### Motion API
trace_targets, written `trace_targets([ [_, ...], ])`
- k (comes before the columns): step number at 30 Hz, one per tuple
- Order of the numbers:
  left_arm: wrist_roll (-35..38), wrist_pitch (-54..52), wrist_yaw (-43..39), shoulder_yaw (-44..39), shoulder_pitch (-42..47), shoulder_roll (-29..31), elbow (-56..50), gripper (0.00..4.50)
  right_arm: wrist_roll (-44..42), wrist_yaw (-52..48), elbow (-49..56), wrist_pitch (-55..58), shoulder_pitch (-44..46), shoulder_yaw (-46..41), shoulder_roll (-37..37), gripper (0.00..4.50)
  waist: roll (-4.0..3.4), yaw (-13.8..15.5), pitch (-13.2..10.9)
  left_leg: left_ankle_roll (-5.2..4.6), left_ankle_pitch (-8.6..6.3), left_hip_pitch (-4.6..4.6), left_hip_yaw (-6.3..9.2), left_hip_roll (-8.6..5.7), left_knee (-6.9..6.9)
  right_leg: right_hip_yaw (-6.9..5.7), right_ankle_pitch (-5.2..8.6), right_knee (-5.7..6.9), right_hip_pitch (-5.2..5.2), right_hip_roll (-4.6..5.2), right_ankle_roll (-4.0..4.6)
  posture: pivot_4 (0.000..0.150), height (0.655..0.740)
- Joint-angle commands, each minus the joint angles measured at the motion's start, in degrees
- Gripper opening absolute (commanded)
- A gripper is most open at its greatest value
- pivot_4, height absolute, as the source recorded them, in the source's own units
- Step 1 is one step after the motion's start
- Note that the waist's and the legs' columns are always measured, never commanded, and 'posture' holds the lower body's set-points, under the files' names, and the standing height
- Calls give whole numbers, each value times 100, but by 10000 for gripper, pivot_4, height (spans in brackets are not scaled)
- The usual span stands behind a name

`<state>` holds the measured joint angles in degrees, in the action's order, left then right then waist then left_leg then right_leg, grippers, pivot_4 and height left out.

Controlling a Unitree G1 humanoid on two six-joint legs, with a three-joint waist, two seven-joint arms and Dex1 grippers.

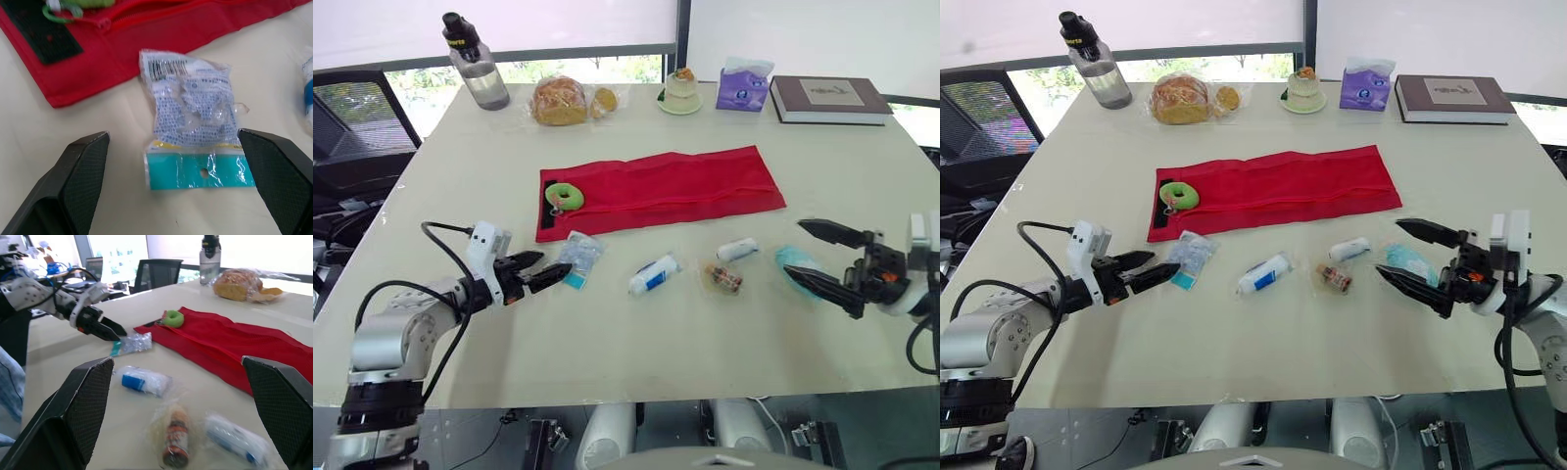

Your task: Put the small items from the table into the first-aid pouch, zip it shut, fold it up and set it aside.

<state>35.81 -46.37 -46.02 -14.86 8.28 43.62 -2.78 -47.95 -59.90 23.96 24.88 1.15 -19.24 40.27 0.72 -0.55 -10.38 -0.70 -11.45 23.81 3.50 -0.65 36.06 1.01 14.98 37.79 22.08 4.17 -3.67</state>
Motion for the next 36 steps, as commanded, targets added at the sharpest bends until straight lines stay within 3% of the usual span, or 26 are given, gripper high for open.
trace_targets([
  [1,306,-560,-205,51,182,-10,270,45000,-212,249,387,126,260,153,-46,44591,0,8,0,0,0,0,0,0,0,0,1,0,0,0,1,1500,7400],
  [10,401,-1121,-310,191,956,-205,996,45000,-285,810,685,287,569,389,-152,44591,0,134,1,-1,1,-1,5,-3,11,-5,1,6,-3,0,3,1500,7400],
  [13,536,-1365,-350,120,1060,-248,1065,36515,-301,916,789,309,534,388,-157,45000,0,133,1,0,1,1,5,-2,11,-4,1,6,-2,2,4,1500,7400],
  [14,569,-1444,-344,89,1102,-263,1112,29659,-290,939,819,308,518,397,-164,45000,0,132,1,0,1,2,5,-2,10,-4,1,5,-2,2,4,1500,7400],
  [15,614,-1541,-334,55,1148,-280,1164,28467,-268,953,847,298,496,410,-167,45000,1,131,1,0,1,3,5,-2,10,-4,1,5,-1,2,4,1500,7400],
  [16,655,-1647,-323,24,1192,-294,1209,23247,-249,969,870,290,478,426,-170,45000,1,132,1,0,1,4,5,-2,10,-4,1,4,-1,2,4,1500,7400],
  [17,717,-1785,-299,-17,1240,-314,1258,23247,-231,982,888,283,459,441,-174,45000,1,132,1,0,1,5,6,-2,10,-4,1,3,-1,3,4,1500,7400],
  [18,795,-1993,-244,-72,1299,-340,1314,16540,-216,995,903,276,446,453,-180,45000,1,132,1,0,1,5,6,-2,10,-5,1,3,-1,2,4,1500,7400],
  [22,917,-2326,-153,-101,1304,-397,1188,322,-198,1083,939,282,468,518,-229,45000,3,120,-1,0,1,5,7,-2,10,-6,1,4,0,1,3,1500,7400],
  [30,1540,-2776,446,-939,1356,-831,620,322,-228,1444,1013,373,605,830,-439,45000,13,118,-6,0,1,8,10,-2,10,-5,1,4,4,4,4,1500,7400],
  [36,2345,-2933,1352,-1599,1532,-1507,-281,322,-341,2233,1239,797,858,1279,-810,45000,14,121,-6,1,1,10,9,-1,8,-3,0,4,7,11,4,1500,7400],
])
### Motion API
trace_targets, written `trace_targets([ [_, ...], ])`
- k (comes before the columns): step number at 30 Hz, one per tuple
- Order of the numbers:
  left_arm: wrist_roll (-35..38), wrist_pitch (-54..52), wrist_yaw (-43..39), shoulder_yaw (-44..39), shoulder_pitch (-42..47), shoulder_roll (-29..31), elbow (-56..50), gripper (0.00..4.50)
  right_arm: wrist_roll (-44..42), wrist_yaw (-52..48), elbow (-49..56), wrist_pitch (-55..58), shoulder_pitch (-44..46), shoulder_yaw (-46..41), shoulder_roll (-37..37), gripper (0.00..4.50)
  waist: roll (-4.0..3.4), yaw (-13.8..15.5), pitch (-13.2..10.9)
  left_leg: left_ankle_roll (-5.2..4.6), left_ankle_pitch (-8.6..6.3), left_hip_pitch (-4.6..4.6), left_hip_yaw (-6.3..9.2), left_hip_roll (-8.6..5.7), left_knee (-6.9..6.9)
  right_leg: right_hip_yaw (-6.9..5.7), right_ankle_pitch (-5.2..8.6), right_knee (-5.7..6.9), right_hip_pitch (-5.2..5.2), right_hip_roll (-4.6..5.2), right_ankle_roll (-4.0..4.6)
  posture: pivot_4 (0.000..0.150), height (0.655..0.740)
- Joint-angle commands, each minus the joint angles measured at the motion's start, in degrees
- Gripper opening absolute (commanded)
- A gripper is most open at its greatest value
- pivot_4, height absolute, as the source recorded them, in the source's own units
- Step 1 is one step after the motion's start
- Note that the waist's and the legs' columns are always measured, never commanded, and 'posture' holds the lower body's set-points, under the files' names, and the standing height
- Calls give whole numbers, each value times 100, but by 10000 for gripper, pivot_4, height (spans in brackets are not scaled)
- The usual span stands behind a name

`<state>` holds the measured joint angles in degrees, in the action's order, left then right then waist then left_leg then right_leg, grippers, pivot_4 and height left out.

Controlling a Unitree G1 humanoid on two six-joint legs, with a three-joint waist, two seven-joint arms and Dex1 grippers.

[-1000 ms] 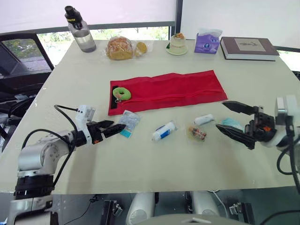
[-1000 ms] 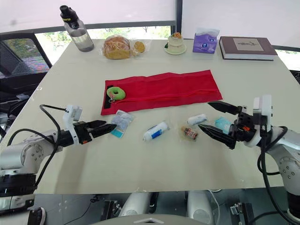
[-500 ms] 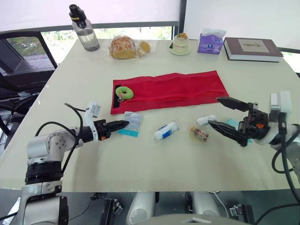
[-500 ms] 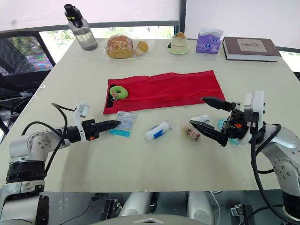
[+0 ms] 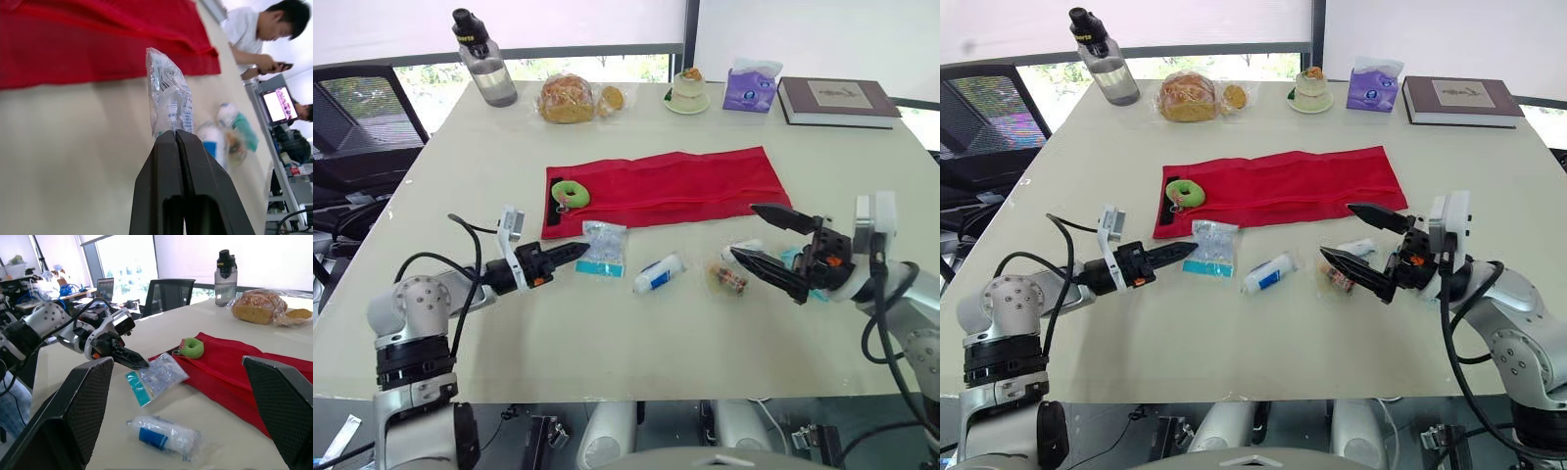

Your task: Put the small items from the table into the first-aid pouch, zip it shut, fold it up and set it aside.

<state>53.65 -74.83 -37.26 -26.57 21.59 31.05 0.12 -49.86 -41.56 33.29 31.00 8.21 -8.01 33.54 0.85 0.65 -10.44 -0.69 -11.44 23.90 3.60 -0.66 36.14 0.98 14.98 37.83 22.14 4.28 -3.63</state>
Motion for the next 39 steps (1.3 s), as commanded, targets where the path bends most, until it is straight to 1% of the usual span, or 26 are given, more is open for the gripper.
trace_targets([
  [1,806,-101,702,-548,319,-414,-734,322,-189,567,338,292,206,246,-216,45000,2,3,0,0,0,0,0,0,0,-1,0,0,0,-2,0,1500,7400],
  [4,1417,-70,1372,-735,650,-829,-1059,322,-436,1125,408,680,402,469,-465,45000,10,15,-4,0,1,4,6,-2,5,-4,-3,1,0,-3,-6,1500,7400],
  [8,2071,205,2231,-699,1045,-1305,-1257,322,-1057,2030,361,1200,746,613,-952,45000,12,3,-3,1,1,8,9,-5,10,-5,-11,3,0,-8,-17,1500,7400],
  [12,2483,572,2792,-435,1272,-1641,-1351,322,-1540,3018,43,1590,1125,665,-1464,45000,12,-31,-4,1,1,6,6,-9,8,-2,-12,4,1,-13,-19,1500,7400],
  [15,2734,860,3044,-186,1396,-1879,-1361,322,-1925,3646,-252,1665,1397,636,-1946,45000,12,-35,-4,1,2,6,7,-11,8,-2,-12,5,1,-17,-19,1500,7400],
  [19,2965,1041,3122,84,1304,-1852,-1391,322,-2244,4192,-457,1599,1681,570,-2374,45000,12,-82,-4,0,2,6,3,-14,8,0,-12,5,1,-19,-19,1500,7400],
  [24,3145,1232,3081,340,1169,-1707,-1376,322,-2307,4482,-560,1502,1902,583,-2557,45000,12,-143,-4,0,2,6,4,-18,7,-1,-12,6,1,-23,-20,1500,7400],
  [28,3105,1393,2980,557,1088,-1641,-1360,322,-2233,4499,-587,1461,2011,641,-2589,45000,11,-146,-4,-1,2,6,3,-21,7,-2,-12,7,1,-26,-20,1500,7400],
  [31,2778,1429,2699,842,958,-1472,-1391,322,-2241,4501,-593,1431,2061,645,-2624,45000,11,-150,-4,-1,2,6,2,-21,7,-2,-12,7,1,-27,-19,1500,7400],
  [32,2692,1461,2625,913,923,-1430,-1382,0,-2243,4493,-597,1426,2068,641,-2624,39752,11,-152,-4,-1,2,6,2,-22,6,-2,-12,7,1,-27,-19,1500,7400],
  [33,2629,1506,2552,964,901,-1397,-1367,0,-2241,4480,-598,1422,2065,636,-2615,37546,11,-152,-4,-1,2,6,1,-22,5,-2,-12,6,1,-27,-19,1500,7400],
  [35,2551,1591,2446,1018,881,-1356,-1328,0,-2239,4447,-597,1416,2041,629,-2588,27154,11,-152,-4,-1,2,6,0,-22,4,-2,-12,6,2,-28,-19,1500,7400],
  [38,2457,1676,2299,1044,858,-1292,-1272,0,-2238,4425,-597,1423,1985,613,-2540,13060,11,-151,-4,-1,2,6,1,-21,3,-2,-11,5,2,-28,-18,1500,7400],
  [39,2427,1698,2240,1045,832,-1256,-1257,0,-2235,4416,-598,1432,1955,604,-2509,7219,11,-152,-4,-1,2,6,1,-19,3,-2,-9,5,2,-28,-14,1500,7400],
])
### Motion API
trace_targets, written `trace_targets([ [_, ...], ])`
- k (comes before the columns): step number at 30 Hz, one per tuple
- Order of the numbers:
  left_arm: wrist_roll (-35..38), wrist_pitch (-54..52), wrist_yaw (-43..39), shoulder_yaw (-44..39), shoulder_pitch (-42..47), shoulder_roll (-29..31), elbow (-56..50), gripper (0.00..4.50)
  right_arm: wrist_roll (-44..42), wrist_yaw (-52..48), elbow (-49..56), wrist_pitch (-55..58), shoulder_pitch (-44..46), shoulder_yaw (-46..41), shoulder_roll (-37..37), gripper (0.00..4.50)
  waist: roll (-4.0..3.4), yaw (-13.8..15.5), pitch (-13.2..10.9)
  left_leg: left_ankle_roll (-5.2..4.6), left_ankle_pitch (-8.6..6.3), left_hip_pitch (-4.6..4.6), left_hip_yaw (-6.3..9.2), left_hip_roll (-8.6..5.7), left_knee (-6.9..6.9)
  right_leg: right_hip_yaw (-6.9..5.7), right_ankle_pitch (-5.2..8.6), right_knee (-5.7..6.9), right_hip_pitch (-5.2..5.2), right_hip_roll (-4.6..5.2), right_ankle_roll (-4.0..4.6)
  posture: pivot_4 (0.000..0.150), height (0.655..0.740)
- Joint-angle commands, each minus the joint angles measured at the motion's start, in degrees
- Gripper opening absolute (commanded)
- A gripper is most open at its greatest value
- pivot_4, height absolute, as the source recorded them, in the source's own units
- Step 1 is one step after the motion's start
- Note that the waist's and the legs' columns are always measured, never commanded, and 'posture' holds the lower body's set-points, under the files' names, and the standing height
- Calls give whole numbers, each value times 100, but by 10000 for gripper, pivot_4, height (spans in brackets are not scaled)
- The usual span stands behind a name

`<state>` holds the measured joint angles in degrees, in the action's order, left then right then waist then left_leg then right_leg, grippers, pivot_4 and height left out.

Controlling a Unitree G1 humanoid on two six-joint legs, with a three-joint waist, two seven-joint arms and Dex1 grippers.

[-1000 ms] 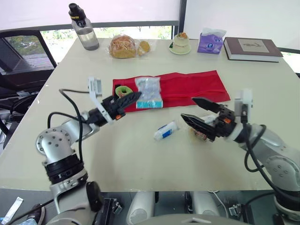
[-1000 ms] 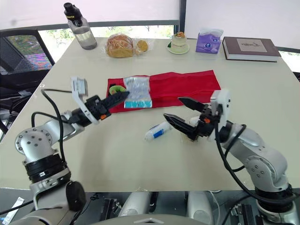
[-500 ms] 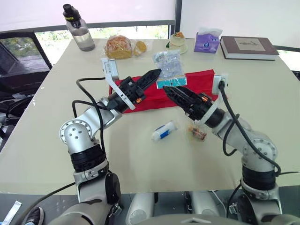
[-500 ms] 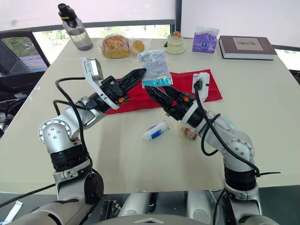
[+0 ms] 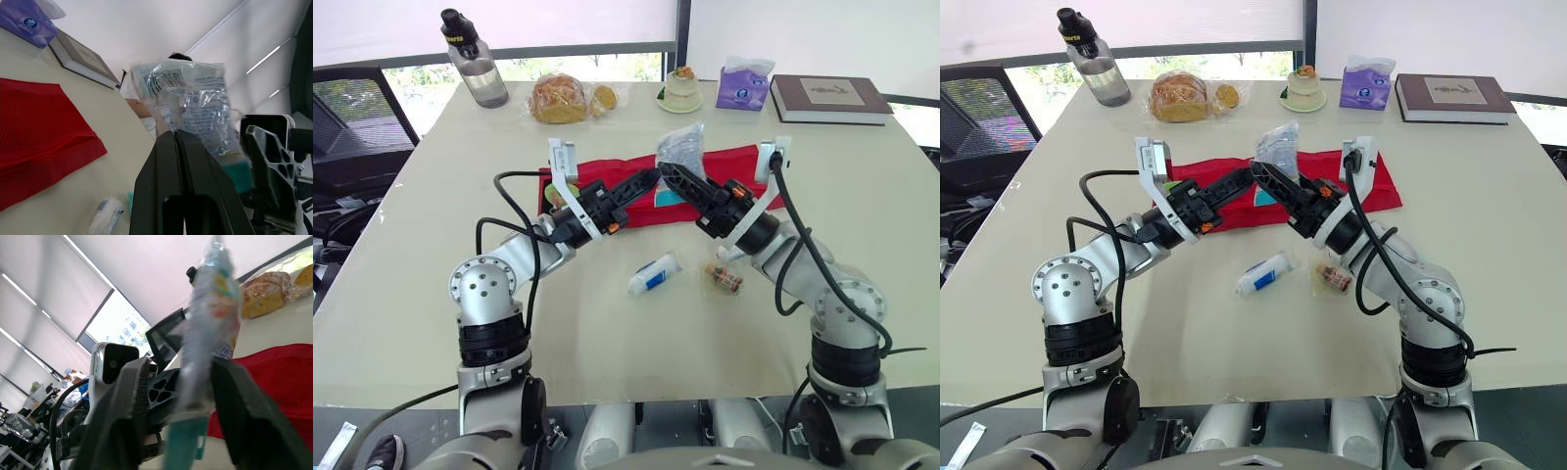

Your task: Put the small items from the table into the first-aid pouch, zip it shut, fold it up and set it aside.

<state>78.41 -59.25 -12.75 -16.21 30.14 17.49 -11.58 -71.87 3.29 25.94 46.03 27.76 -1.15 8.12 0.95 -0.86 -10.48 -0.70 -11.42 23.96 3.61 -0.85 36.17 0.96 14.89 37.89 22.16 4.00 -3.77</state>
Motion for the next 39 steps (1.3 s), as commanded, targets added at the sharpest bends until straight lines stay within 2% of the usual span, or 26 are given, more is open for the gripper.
trace_targets([
  [1,-78,157,-260,13,-50,134,-84,0,-30,-82,137,-61,-25,-86,63,2560,0,-1,0,0,0,0,0,0,0,0,0,0,0,0,1,1500,7400],
  [2,-99,172,-296,20,-69,158,-82,0,-28,-92,136,-56,-41,-87,85,1095,0,-3,0,0,0,0,0,0,0,1,1,0,0,0,1,1500,7400],
  [21,-219,337,-481,110,-292,396,-217,0,30,-220,135,-36,-292,-14,160,1095,-1,-3,-1,0,0,4,-1,6,-15,6,1,-3,14,1,1,1500,7400],
  [27,-592,433,-666,95,-329,604,-109,0,31,-240,192,15,-355,-1,179,1095,-1,-6,0,0,0,4,-3,6,-17,7,1,-4,16,1,1,1500,7400],
  [30,-1250,653,-911,208,-258,953,73,0,39,-305,186,50,-407,-24,278,1095,-1,-8,-1,0,0,4,-6,5,-26,10,1,-3,22,1,1,1500,7400],
  [32,-1954,929,-1157,493,-236,1279,160,0,34,-334,196,64,-447,-30,324,1095,-1,-8,-1,0,0,4,-14,1,-35,16,1,-2,31,0,1,1500,7400],
  [37,-4251,2122,-1540,1631,-45,2086,638,0,102,-392,196,67,-507,-32,396,1095,0,-3,-1,0,1,7,-22,1,-56,24,1,-7,44,0,-1,1500,7400],
  [39,-4966,2569,-1626,1944,19,2204,898,0,122,-387,217,58,-532,-23,402,1095,0,-1,-1,1,1,8,-25,2,-75,28,-1,-16,50,0,-3,1500,7400],
])
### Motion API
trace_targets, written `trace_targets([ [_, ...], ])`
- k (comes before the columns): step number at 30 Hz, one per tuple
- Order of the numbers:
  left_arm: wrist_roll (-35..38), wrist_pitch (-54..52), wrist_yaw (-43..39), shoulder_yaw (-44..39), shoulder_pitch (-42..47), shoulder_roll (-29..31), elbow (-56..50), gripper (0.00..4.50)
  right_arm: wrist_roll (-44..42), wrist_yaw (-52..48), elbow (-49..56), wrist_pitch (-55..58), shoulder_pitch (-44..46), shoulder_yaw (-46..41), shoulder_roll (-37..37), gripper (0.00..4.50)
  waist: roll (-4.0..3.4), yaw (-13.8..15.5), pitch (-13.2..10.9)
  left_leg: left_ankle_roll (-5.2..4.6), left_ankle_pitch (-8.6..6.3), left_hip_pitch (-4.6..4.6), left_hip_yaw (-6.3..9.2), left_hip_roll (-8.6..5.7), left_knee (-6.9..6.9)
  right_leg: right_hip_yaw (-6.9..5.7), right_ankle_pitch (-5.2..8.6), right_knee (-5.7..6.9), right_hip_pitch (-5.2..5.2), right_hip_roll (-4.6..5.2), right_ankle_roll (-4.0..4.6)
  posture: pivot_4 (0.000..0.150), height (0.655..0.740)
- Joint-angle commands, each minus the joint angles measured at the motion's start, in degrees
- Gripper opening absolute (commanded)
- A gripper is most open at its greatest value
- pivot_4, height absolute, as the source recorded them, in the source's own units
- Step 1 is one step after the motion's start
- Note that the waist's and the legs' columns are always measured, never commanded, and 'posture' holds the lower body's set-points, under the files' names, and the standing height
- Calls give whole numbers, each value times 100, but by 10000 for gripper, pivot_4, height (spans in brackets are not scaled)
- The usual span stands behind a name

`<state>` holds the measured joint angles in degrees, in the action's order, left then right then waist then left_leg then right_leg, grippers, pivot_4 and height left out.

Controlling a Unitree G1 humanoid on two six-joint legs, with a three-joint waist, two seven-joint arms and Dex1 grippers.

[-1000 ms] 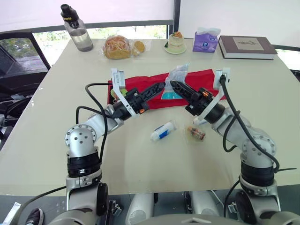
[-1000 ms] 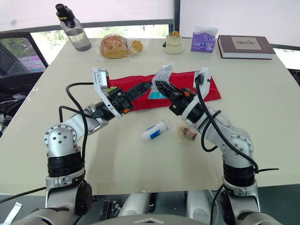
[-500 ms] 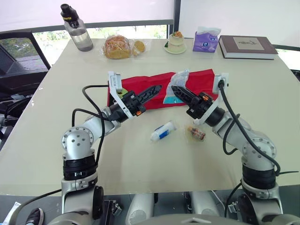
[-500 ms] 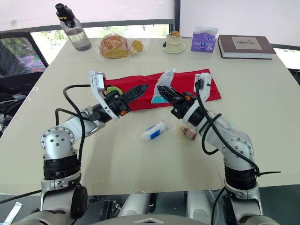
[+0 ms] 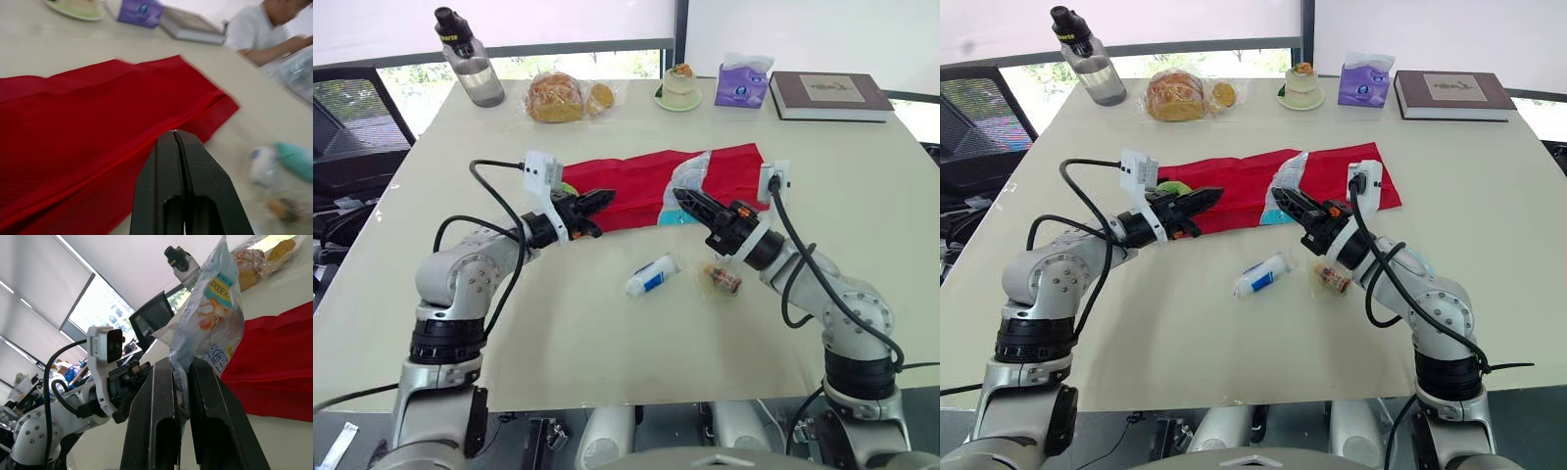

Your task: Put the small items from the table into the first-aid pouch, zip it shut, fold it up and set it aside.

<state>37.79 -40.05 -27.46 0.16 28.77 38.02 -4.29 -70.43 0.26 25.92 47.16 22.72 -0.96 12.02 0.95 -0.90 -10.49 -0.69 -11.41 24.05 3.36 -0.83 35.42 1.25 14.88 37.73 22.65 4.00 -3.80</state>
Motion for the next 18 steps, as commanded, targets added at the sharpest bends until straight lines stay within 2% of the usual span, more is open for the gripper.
trace_targets([
  [1,-1179,803,-154,410,187,178,291,0,-12,-80,238,-58,-46,-38,13,1095,0,5,0,0,0,1,-1,0,-4,2,0,0,4,0,0,1500,7400],
  [4,-2238,1463,-210,874,182,413,635,0,6,-58,322,-72,-149,-69,45,1095,0,-2,0,0,0,11,0,3,-11,0,-1,-1,15,1,-2,1500,7400],
  [8,-2831,1772,-259,932,145,492,871,0,24,-22,409,-99,-256,-93,70,1095,0,-7,0,10,7,72,4,5,-7,-2,-3,15,77,1,-4,1500,7400],
  [11,-3397,1993,-256,997,96,662,949,0,34,-16,451,-113,-317,-114,97,1095,0,-13,0,12,9,79,4,4,-7,-1,-3,19,83,1,-4,1500,7400],
  [13,-3656,2146,-260,1017,72,714,980,0,35,-19,465,-124,-341,-117,109,1095,0,-14,0,12,9,77,3,3,-8,-1,-3,21,83,1,-4,1500,7400],
  [16,-3514,2063,-521,838,7,639,869,0,65,-40,455,-136,-351,-100,124,1095,0,-11,0,12,9,74,3,4,-5,-2,-3,24,81,1,-5,1500,7400],
  [17,-3599,2083,-490,818,0,644,824,5258,78,-51,448,-136,-348,-93,131,0,0,-12,0,12,9,74,4,4,-3,-3,-4,24,80,1,-5,1500,7400],
  [18,-3716,2133,-419,804,-6,646,788,6736,84,-61,443,-134,-348,-91,138,0,0,-12,0,12,9,75,4,5,-2,-3,-4,24,80,1,-5,1500,7400],
])
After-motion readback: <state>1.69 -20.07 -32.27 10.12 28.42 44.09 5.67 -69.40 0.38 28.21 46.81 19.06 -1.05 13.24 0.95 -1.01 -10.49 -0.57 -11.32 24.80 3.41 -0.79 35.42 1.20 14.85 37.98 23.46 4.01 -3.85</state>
